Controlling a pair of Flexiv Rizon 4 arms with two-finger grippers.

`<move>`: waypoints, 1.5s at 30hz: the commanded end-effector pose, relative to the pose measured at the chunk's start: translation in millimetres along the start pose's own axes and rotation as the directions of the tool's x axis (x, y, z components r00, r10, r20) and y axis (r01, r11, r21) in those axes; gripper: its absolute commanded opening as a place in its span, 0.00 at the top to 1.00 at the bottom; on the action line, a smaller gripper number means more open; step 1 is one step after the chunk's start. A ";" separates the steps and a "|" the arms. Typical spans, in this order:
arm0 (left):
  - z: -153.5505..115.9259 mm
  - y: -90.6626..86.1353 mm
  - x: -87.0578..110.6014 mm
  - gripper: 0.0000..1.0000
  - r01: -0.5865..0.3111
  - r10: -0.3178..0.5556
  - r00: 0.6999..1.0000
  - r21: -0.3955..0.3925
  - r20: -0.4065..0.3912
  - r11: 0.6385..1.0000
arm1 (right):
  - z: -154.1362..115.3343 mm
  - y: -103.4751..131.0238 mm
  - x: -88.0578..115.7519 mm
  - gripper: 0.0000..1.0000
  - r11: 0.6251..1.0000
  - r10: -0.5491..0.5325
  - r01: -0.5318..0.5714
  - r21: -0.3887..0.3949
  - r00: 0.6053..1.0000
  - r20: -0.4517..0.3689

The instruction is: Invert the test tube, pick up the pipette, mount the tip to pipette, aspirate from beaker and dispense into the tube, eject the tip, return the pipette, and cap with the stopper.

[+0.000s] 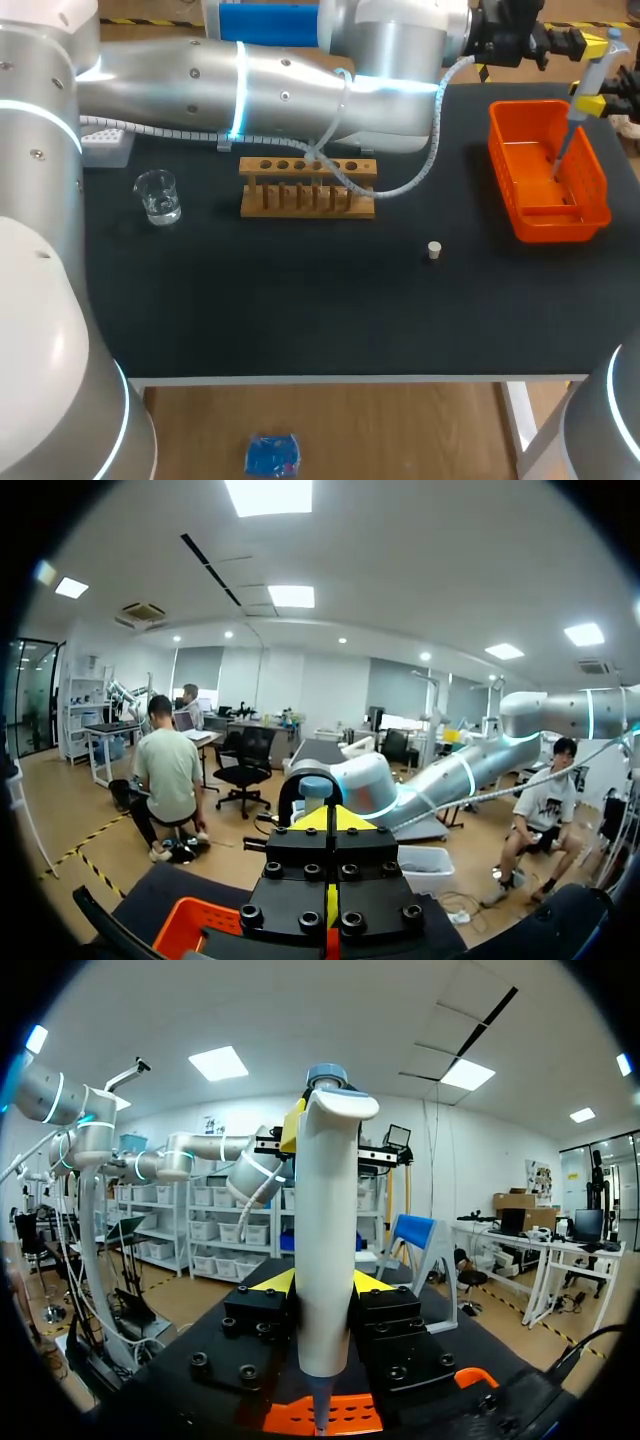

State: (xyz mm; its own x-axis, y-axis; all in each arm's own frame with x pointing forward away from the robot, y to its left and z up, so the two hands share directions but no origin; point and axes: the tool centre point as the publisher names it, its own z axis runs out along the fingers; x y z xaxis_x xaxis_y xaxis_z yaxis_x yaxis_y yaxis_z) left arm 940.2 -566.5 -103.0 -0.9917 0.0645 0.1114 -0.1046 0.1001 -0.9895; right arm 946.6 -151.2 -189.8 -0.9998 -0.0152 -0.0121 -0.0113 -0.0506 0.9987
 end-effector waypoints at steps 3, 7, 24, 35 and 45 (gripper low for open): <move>3.5 14.6 -5.4 1.00 0.007 -0.007 1.000 0.003 -0.002 1.000 | 0.5 9.9 -0.8 1.00 1.000 -0.001 0.001 0.001 1.000 -0.007; 3.8 18.3 -5.5 1.00 0.014 -0.014 1.000 0.006 0.001 1.000 | 0.5 9.9 -0.8 1.00 1.000 -0.001 0.001 0.001 1.000 -0.007; -22.8 -28.0 -5.9 1.00 -0.051 0.051 0.993 0.006 0.105 0.999 | 0.5 9.9 -0.8 1.00 1.000 -0.001 0.001 0.001 1.000 -0.007; -56.1 -57.7 0.6 0.00 -0.065 0.075 0.979 -0.057 0.188 0.996 | 0.5 9.9 -0.8 1.00 1.000 -0.001 0.001 0.001 1.000 -0.007; -112.5 -54.3 23.1 0.00 -0.058 0.076 0.962 -0.079 0.262 0.995 | 0.5 9.9 -0.8 1.00 1.000 -0.001 0.001 0.001 1.000 -0.007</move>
State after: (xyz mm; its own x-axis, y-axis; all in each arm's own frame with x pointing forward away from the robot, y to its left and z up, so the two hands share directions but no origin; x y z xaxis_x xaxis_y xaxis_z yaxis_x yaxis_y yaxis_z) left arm 946.9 -489.8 -37.1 -0.9841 -0.1776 0.0078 -0.0411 0.1851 -0.9819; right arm 947.1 -150.8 -180.8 -0.9997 -0.0211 -0.0140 -0.0129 -0.0531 0.9985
